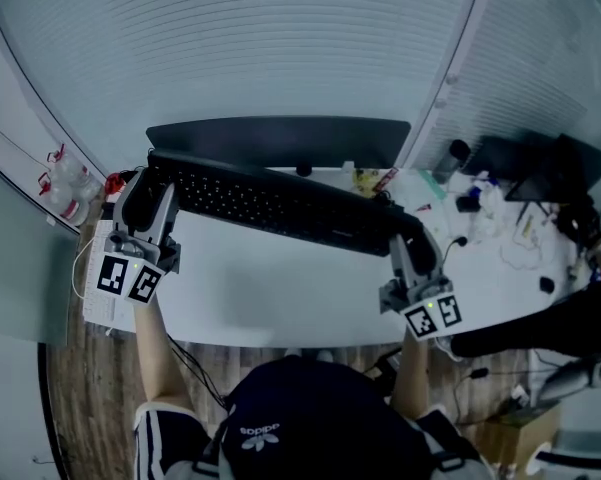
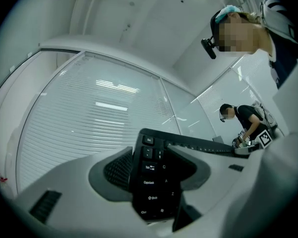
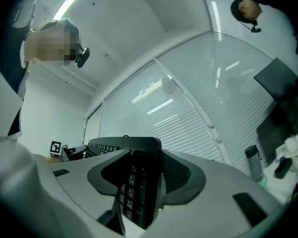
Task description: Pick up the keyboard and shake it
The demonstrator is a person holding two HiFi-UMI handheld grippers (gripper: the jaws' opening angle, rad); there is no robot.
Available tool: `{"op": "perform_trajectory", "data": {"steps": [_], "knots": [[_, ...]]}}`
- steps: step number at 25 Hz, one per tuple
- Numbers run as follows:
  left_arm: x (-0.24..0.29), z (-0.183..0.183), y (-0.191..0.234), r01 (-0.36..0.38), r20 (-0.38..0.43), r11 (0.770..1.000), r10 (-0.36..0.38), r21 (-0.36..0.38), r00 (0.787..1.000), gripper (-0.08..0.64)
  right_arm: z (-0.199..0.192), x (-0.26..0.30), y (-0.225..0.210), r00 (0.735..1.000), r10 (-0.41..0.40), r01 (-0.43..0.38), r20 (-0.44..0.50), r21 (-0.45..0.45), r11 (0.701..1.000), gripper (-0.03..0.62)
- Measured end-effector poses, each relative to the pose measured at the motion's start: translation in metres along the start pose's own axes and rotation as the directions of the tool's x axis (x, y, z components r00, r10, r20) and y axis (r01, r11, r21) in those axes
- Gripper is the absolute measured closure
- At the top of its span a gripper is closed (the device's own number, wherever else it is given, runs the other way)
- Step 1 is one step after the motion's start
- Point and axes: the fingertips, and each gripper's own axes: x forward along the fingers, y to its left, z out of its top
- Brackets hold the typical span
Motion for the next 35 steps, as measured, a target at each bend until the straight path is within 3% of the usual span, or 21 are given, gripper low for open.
{"op": "perform_trajectory", "data": {"steps": [20,24,31,35], "knots": [[-0.003,-0.001,-0.001,-0.004,-0.006,1.000,0.004,-0.027,1.000,0.347,0.019,-0.001,0.008,1.000,0.008,-0.008,0.002,-0.015,1.000,0.408],[0.005,-0.003,0.004,-0.007,-0.024,1.000,0.007,-0.005,1.000,0.347,0.018,0.007,0.003,1.000,0.005,-0.005,-0.008,-0.040,0.999,0.408],[0.001,0.007,0.003,-0.015,0.051,0.999,0.016,-0.032,0.999,0.347,0.027,0.007,0.009,0.998,0.015,-0.015,0.057,-0.013,1.000,0.408],[-0.004,0.004,0.001,0.019,0.023,0.998,-0.018,-0.053,1.000,0.353,0.029,-0.009,0.014,1.000,0.011,-0.011,0.011,-0.015,1.000,0.410]]}}
